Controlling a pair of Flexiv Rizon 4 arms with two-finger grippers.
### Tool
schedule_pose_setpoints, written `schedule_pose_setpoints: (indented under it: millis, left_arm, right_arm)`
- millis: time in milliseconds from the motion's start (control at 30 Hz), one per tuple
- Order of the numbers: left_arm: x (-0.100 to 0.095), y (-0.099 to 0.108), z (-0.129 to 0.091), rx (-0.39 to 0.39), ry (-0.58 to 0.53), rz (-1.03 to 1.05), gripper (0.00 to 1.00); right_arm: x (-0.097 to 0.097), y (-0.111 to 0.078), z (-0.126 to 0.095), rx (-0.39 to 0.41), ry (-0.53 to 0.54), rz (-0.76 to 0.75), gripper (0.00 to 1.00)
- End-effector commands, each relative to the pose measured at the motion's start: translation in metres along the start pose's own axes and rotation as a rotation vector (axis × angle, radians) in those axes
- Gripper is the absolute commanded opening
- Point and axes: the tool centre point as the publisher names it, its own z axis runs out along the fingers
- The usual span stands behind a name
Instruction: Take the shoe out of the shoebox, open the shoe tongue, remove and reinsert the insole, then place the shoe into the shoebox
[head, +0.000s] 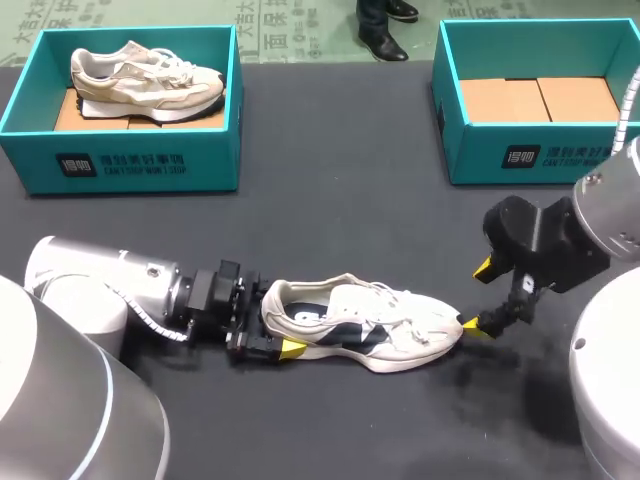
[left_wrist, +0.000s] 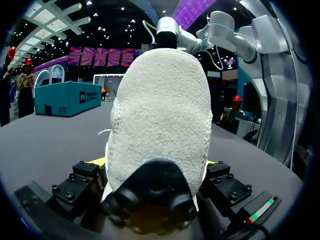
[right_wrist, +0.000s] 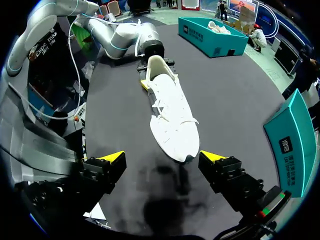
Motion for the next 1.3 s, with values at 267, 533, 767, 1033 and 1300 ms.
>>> schedule_pose_setpoints:
  millis: [267,533,767,1033,1300]
  left_arm:
    - [0.001,0.0,-0.001,-0.002,-0.002,0.0,0.0]
    - [0.001,0.0,-0.001,-0.002,-0.002,0.0,0.0]
    - [0.001,0.0,-0.001,-0.002,-0.002,0.0,0.0]
    - [0.001,0.0,-0.001,-0.002,-0.002,0.0,0.0]
    - [0.001,0.0,-0.001,-0.002,-0.002,0.0,0.0]
  right_arm:
    - [0.01,0.023,0.004,0.079,-0.105,0.314,1.0]
    - [0.023,0.06,0.017,0.155,-0.183,0.541,1.0]
    - [0.045,0.098,0.025,0.219,-0.203,0.782,1.0]
    - [0.061,0.112,0.037,0.325,-0.21,0.858,1.0]
    - [0.061,0.112,0.037,0.325,-0.21,0.858,1.0]
